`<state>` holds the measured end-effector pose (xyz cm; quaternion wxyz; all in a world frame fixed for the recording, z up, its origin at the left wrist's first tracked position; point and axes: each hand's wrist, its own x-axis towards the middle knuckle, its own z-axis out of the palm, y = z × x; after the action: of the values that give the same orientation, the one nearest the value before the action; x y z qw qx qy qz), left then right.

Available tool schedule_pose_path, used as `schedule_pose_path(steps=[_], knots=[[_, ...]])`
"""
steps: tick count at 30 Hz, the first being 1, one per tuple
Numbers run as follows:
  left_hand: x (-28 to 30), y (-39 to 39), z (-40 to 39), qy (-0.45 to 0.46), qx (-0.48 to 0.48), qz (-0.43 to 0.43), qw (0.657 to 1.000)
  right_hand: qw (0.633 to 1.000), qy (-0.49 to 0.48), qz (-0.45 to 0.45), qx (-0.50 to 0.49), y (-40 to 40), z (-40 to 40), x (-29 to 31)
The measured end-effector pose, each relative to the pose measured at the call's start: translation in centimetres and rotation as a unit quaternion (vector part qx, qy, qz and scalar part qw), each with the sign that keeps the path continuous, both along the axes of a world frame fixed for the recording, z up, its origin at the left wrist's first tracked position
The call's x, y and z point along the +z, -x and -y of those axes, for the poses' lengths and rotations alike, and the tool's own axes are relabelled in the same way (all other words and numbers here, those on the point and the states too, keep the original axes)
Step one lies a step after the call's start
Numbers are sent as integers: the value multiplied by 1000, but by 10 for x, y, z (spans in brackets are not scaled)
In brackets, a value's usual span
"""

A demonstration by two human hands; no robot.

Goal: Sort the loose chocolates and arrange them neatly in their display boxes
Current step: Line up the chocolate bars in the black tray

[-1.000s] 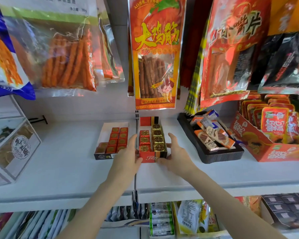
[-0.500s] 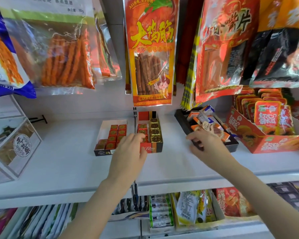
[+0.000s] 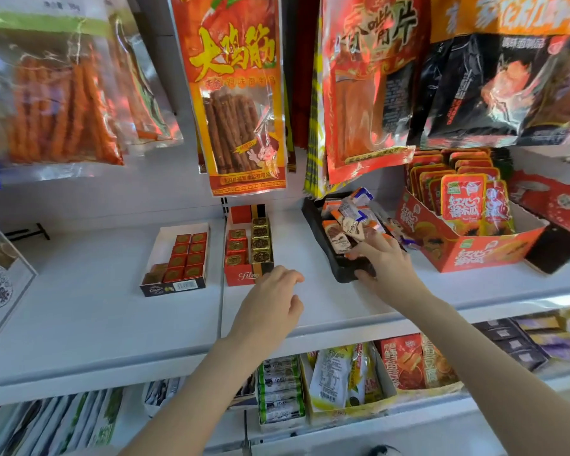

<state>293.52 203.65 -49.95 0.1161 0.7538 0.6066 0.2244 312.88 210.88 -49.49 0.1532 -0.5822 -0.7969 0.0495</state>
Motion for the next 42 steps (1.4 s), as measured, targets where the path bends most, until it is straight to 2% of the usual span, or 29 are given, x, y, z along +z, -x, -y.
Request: schedule_pose_path(steps=[8, 13, 17, 20, 25, 27, 29, 32, 34, 36, 38, 42], knots=[[4, -1, 0, -24, -15, 30, 999, 995, 47, -48, 72, 27, 25, -1], [11, -2, 6, -65, -23, 54, 996, 971, 58, -92, 213, 25, 54, 9], [13, 0, 8, -38, -22, 41, 998, 980, 32, -144, 133, 1, 48, 28], [13, -2, 5, 4, -25, 23, 999, 986, 59, -108, 111, -5, 37, 22], [15, -3, -6, 29, -31, 31, 999, 995, 35, -28, 91, 20, 30, 11], [17, -1, -10, 20, -33, 29, 999, 992, 49, -81, 84, 20, 28, 19], [21, 2, -13, 6, -31, 27, 999, 977, 94, -178, 73, 10, 26, 34], [30, 6, -16, -24, -29, 9, 999, 923, 153, -351, 28, -19, 24, 58], [35, 3, -15, -51, -42, 6, 998, 896, 161, -414, 9, -31, 25, 63], [38, -7, -12, -53, -64, 8, 997, 915, 135, -380, 0, -36, 24, 58], [34, -18, -8, -23, -83, -29, 996, 945, 123, -301, 25, -34, 23, 50], [19, -29, -9, 31, -82, -134, 987, 961, 182, -168, 126, -23, 31, 38]])
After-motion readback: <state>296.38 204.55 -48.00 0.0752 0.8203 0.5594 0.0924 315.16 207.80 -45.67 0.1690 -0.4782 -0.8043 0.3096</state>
